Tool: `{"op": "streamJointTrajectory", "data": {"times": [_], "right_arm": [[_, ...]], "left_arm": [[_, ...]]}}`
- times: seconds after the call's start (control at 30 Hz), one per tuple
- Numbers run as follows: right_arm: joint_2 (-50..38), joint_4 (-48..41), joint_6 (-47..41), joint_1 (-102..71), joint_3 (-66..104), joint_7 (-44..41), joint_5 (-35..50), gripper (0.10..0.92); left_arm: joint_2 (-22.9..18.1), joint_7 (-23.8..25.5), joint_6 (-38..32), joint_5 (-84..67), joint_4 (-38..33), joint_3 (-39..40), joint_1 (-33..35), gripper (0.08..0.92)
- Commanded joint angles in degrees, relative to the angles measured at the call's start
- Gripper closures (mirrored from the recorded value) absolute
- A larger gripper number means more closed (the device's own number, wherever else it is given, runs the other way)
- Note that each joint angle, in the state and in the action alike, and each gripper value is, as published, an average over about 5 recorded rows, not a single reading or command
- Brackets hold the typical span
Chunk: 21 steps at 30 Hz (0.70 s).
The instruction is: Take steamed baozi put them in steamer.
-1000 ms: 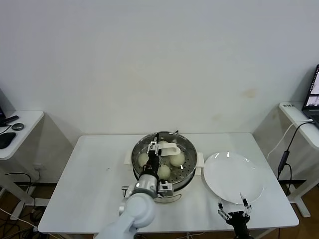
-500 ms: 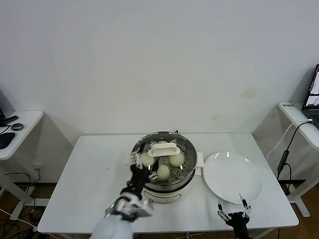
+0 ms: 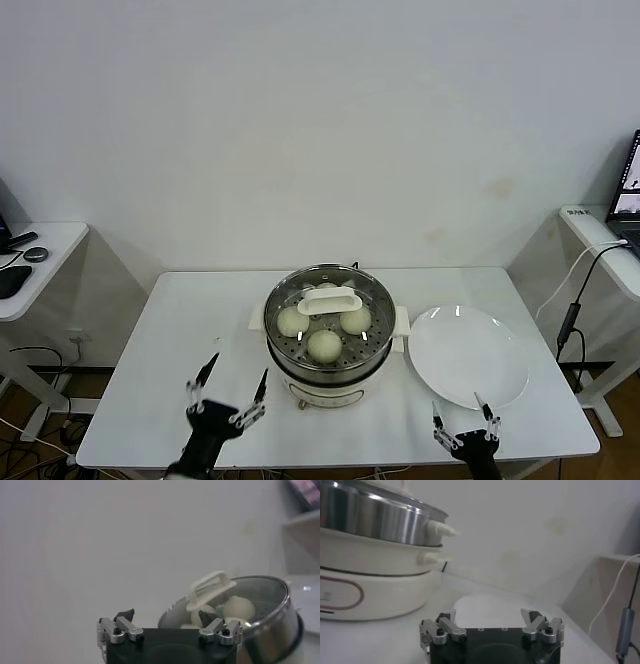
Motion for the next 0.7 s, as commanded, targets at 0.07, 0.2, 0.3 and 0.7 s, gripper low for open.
{"op": "streamJointTrajectory", "data": {"times": [0.07,0.2,0.3,0.7], "right_arm": [[-7.25,9.42,-6.4,-10.0,-2.32,-1.03,11.8,0.203],[-6.72,10.02,-7.25,-10.29,-2.66,-0.69,12.11,0.203],[-6.13,9.87,-7.39,-10.28,-3.2,-0.45,11.89,0.203],[-5.87,8.78,-5.86,-11.16,-4.03,1.21,12.36,0.203]], "left_arm": [[-4.63,0.34,-16.97,-17.93,11.53,-6.55,11.3,0.177],[-5.16,0.78,-18.51,-16.37,15.16,-6.57,10.19,0.177],[-5.04,1.03,-19.03,-15.53,15.59,-6.73,9.78,0.177],[-5.0,1.91,-18.71,-14.49,16.09,-6.91,8.94,0.177]]}}
